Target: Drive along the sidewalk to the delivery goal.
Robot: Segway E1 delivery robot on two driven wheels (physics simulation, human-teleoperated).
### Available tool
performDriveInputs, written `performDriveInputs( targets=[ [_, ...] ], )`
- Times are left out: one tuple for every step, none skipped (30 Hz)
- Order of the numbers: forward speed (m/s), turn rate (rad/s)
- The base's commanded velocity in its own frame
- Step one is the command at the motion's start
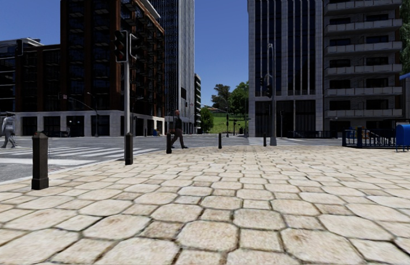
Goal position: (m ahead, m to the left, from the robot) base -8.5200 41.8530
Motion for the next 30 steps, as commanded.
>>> performDriveInputs(
  targets=[
    [2.0,0.0],
    [2.0,0.0],
    [2.0,0.0],
    [2.0,0.0],
    [2.0,0.0],
    [2.0,0.0],
    [2.0,0.0],
    [2.0,0.0],
    [2.0,0.0],
    [2.0,0.0],
    [2.0,0.0],
    [2.0,0.0],
    [2.0,0.0],
    [2.0,0.0],
    [2.0,0.0],
    [2.0,0.0],
    [2.0,0.0],
    [2.0,0.0],
    [2.0,0.0],
    [2.0,0.0],
    [2.0,0.0],
    [2.0,0.0],
    [2.0,0.0],
    [2.0,0.0],
    [2.0,0.0],
    [2.0,0.0],
    [2.0,0.0],
    [2.0,0.0],
    [2.0,0.0],
    [2.0,0.0]
  ],
)
